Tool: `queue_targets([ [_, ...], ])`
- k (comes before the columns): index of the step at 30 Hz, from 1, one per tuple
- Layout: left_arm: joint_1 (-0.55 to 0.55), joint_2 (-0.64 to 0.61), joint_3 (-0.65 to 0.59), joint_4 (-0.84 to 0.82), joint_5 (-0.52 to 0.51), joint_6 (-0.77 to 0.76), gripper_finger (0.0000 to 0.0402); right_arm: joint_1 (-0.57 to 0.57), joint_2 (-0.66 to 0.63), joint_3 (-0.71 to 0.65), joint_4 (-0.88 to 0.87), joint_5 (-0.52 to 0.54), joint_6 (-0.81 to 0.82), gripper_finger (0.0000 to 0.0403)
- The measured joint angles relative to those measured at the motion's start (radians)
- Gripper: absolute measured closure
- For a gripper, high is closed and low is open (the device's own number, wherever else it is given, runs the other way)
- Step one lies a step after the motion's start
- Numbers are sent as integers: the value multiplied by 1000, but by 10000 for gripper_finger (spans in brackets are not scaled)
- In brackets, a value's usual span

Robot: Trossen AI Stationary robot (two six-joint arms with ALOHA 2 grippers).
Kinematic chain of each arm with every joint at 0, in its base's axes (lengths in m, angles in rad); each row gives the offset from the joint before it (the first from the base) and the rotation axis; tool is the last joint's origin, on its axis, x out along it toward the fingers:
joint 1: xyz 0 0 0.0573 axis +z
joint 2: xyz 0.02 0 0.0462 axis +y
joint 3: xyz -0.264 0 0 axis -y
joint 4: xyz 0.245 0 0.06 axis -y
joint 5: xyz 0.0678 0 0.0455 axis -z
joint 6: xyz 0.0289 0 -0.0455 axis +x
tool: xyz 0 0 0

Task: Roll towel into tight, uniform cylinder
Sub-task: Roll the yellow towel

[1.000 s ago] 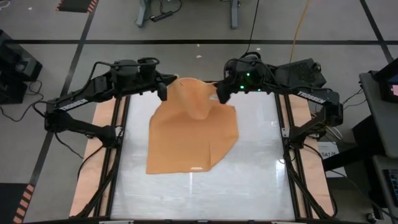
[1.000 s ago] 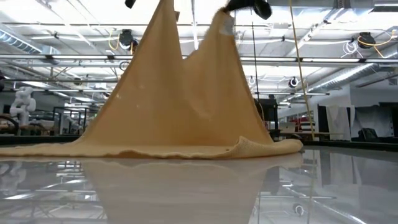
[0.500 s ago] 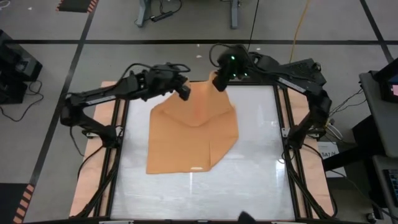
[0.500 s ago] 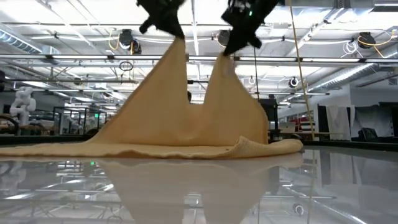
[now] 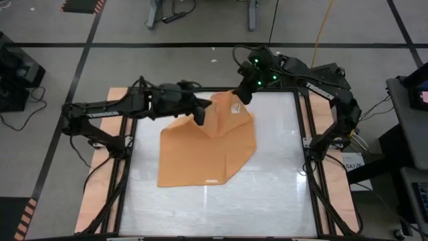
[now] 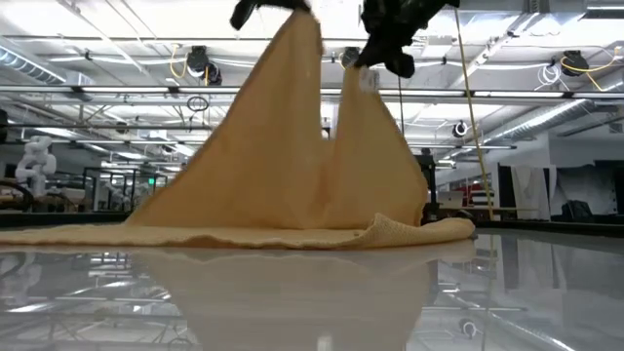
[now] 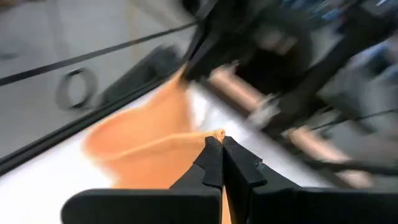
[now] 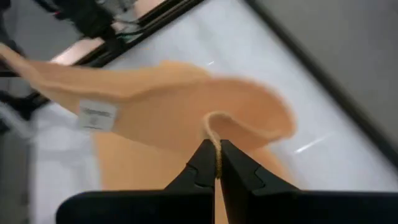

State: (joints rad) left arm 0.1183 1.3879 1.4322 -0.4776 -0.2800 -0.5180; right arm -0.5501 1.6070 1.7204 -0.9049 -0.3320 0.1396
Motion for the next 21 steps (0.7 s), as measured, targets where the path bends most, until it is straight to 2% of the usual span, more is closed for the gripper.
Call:
queue_targets([
  [2,-1,10,0,-77,-67,-1,400,3,2,-32,75,51,-10,403],
  [5,34,26,0,-154,-149,-1,401,-1,24,-135,236,64,44,403],
  [8,95,38,-1,-172,-148,0,401,-20,43,-247,369,64,161,403],
  [12,184,61,-1,-150,-59,59,401,-42,46,-371,508,53,262,403],
  [17,284,104,-1,-25,147,164,401,-63,47,-478,661,45,270,403],
  [21,342,152,-1,1,179,197,401,-91,71,-550,803,52,265,403],
])
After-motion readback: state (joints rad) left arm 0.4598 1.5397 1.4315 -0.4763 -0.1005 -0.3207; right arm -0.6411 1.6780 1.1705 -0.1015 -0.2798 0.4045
